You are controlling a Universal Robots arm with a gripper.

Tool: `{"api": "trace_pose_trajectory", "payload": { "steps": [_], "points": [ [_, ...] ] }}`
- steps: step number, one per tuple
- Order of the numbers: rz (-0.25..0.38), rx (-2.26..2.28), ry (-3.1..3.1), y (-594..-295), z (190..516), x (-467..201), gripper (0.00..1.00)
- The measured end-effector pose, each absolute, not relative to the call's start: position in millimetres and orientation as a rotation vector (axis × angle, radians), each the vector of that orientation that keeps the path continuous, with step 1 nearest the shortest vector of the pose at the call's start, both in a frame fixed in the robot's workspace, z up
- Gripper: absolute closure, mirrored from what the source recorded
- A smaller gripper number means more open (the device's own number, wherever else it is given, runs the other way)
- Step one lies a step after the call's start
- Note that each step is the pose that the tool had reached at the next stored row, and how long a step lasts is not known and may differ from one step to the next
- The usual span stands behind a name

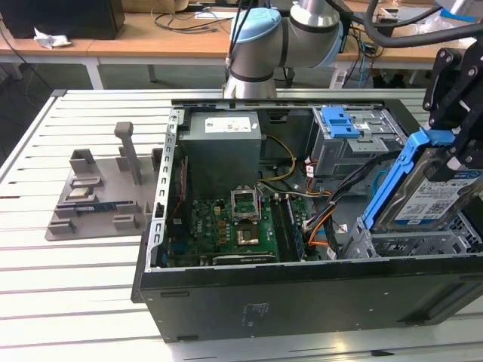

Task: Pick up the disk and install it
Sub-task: 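Insert the disk into the insertion slot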

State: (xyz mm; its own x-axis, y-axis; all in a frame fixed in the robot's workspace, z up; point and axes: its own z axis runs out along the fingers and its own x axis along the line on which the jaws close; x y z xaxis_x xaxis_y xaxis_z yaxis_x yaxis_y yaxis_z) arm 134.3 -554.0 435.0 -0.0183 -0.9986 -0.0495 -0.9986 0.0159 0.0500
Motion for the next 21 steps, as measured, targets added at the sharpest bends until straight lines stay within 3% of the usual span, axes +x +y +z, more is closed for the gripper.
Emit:
{"api": "trace_pose_trajectory", "payload": {
  "steps": [21],
  "points": [
    [0.113, -2.201, 2.239, -554.0, 399.4, 134.3, 0.63]
  ]
}}
